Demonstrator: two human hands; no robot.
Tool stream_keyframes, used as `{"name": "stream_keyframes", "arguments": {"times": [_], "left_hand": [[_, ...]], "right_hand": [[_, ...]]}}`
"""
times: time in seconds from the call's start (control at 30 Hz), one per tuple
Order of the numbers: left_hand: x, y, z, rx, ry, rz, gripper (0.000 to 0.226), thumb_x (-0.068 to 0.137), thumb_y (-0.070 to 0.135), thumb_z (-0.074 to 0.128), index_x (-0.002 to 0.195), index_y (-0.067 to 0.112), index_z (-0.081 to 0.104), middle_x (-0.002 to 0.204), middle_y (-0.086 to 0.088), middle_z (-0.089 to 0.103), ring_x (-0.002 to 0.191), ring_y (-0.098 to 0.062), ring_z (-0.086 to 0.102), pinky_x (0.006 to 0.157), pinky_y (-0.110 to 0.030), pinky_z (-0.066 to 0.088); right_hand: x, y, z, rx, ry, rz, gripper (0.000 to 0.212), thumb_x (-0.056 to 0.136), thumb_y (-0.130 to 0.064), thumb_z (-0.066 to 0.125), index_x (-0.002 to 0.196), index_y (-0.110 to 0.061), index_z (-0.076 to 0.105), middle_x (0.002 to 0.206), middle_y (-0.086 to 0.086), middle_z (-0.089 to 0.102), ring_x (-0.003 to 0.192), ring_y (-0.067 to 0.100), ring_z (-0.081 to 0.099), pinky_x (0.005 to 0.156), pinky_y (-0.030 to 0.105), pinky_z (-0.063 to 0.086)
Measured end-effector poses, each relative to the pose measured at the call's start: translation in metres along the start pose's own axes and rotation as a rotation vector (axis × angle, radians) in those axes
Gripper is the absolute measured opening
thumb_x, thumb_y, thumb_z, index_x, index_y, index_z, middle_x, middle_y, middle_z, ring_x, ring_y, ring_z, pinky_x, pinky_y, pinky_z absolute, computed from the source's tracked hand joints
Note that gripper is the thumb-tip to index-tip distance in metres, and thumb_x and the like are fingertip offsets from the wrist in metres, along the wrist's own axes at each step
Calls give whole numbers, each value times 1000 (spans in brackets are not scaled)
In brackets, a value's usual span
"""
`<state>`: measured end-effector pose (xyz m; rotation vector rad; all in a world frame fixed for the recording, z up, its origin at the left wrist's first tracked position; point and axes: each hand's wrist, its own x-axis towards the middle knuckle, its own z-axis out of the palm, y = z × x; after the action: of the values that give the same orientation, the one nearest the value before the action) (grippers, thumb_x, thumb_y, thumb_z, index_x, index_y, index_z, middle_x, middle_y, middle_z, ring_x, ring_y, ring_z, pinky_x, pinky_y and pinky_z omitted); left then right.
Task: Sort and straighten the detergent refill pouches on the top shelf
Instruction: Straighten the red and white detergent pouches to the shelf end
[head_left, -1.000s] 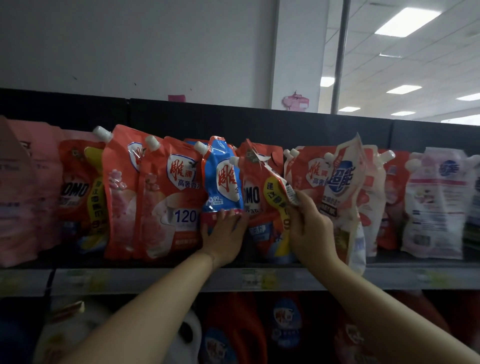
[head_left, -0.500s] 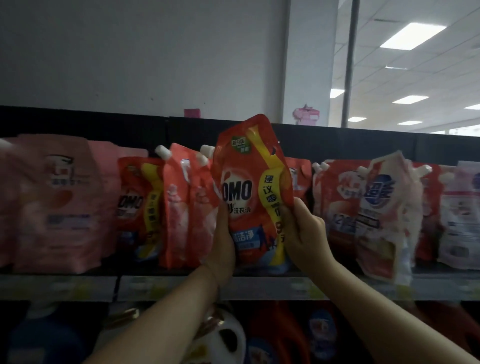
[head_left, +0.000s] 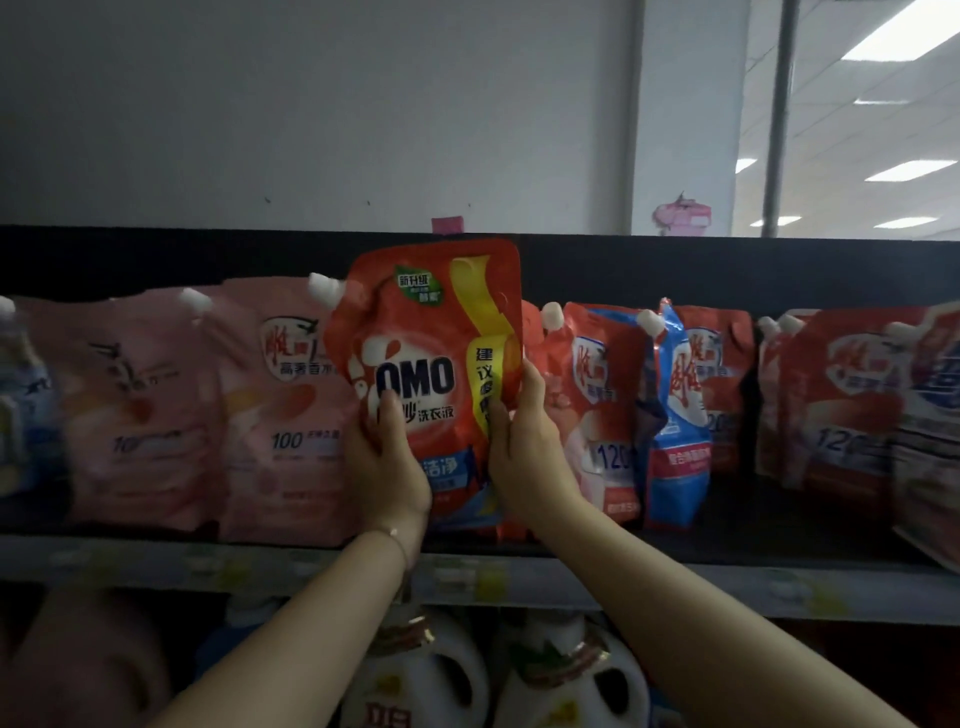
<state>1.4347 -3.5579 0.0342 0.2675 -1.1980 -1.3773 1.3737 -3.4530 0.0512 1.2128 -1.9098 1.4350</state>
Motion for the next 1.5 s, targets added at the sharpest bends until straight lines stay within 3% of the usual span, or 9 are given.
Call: {"name": "stream_keyframes", "arguments": {"times": [0.17, 0.37, 0.5, 0.6, 0.73, 0.9, 1.13, 1.27, 1.5], "left_hand": [[11, -12, -10, 247, 55, 195, 37, 95, 55, 41, 103, 20, 41, 88, 11, 53, 77, -7, 55, 61, -26, 41], [22, -43, -17, 512, 101, 623, 52, 97, 34, 40, 131, -6, 39, 129, -23, 46, 117, -24, 43, 100, -35, 35], [30, -44, -21, 660, -105, 719, 54, 100, 38, 28, 150, 17, 19, 160, -7, 10, 149, -18, 4, 117, -46, 9], [43, -47, -38, 870, -322, 827, 62, 98, 56, 18, 153, 29, 6, 161, 4, -6, 148, -18, -10, 115, -39, -7], [61, -44, -63, 1141, -594, 1113, 91, 83, 80, 27, 154, 27, 4, 162, -3, -8, 147, -30, -12, 114, -41, -12], [81, -36, -76, 1339, -754, 1290, 116, 70, 91, 26, 154, 17, -1, 161, -7, -11, 147, -29, -12, 114, -49, -3], [83, -38, -68, 1512, -773, 1250, 121, 64, 91, 18, 154, 14, -5, 159, -15, 7, 147, -33, 2, 113, -55, 12], [85, -36, -61, 1603, -791, 1189, 123, 61, 92, 18, 153, 16, -10, 159, -14, 3, 147, -34, -1, 113, -54, 10], [82, -45, -34, 1639, -812, 1107, 119, 59, 92, 15, 134, 23, -47, 142, -8, -51, 134, -29, -43, 108, -49, -23]], "right_hand": [[1, -1, 30, -168, -51, 20, 82, 101, -25, 41, 148, -18, -26, 159, 13, 8, 140, 28, 28, 108, 45, 37], [-7, 26, 54, -472, 17, -118, 85, 98, -12, 50, 146, -4, -19, 154, 15, 3, 142, 35, 12, 111, 42, 30], [-4, 36, 49, -698, 88, -203, 84, 91, -28, 58, 150, 6, 8, 156, 18, -3, 144, 35, -6, 110, 47, -2], [-5, 37, 33, -762, 11, -416, 71, 92, -28, 42, 151, -1, 13, 158, 16, 2, 146, 31, -5, 112, 45, 4], [-6, 37, 13, -759, -376, -504, 86, 93, -56, 39, 153, -16, -8, 160, 1, -17, 146, 19, -20, 115, 39, -4], [0, 35, 10, -935, -470, -473, 114, 76, -84, 35, 144, -23, -33, 152, 0, -37, 140, 19, -34, 113, 39, -14], [-1, 38, 20, -1052, -370, -418, 102, 77, -83, 16, 152, -20, -11, 160, 11, -8, 147, 27, -7, 113, 47, 7], [4, 43, 23, -1055, -353, -381, 106, 70, -87, 14, 145, -26, -29, 156, 4, -25, 142, 20, -28, 114, 46, -18], [6, 46, 13, -1047, -372, -274, 115, 76, -80, 41, 142, -25, -35, 149, 4, -41, 138, 25, -33, 107, 44, -23]]}}
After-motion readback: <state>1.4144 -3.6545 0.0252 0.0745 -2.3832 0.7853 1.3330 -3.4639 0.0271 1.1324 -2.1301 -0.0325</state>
